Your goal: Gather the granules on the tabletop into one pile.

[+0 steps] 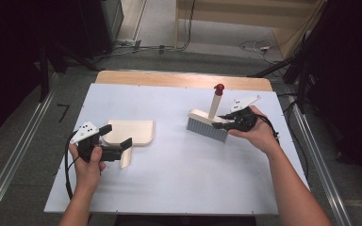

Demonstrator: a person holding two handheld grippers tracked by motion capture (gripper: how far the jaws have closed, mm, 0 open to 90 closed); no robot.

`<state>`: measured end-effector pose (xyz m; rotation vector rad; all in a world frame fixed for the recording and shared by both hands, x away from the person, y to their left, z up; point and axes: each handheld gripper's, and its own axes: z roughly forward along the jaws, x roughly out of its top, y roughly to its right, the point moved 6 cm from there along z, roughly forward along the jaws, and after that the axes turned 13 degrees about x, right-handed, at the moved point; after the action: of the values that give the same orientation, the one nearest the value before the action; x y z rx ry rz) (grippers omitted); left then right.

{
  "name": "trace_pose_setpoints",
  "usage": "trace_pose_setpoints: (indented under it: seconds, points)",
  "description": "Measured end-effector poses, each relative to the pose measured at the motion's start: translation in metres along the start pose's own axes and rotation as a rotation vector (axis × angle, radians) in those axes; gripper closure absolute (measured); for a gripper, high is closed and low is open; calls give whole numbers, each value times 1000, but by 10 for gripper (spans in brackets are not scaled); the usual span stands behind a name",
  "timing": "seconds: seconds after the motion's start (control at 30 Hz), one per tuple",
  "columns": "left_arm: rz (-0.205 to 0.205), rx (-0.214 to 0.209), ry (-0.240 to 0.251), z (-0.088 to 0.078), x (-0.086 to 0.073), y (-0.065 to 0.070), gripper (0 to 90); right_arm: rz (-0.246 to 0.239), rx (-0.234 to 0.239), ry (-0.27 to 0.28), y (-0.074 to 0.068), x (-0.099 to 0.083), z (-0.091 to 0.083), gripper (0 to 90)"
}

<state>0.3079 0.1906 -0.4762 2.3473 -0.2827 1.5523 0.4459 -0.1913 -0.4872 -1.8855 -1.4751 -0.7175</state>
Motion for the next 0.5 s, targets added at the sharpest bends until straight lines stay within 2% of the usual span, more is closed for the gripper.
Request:
trace_pose_setpoints:
  seconds: [0.3,0.43,0.5]
  points:
    - [0,-1,0,0,0,0,0,16,-18,15,0,2,-2,658]
    - [-1,-1,0,0,0,-1,0,20,-17,36,-4,7,-6,658]
    - [0,1,-1,0,0,-1,0,39,-22,59,-8,11,-8,658]
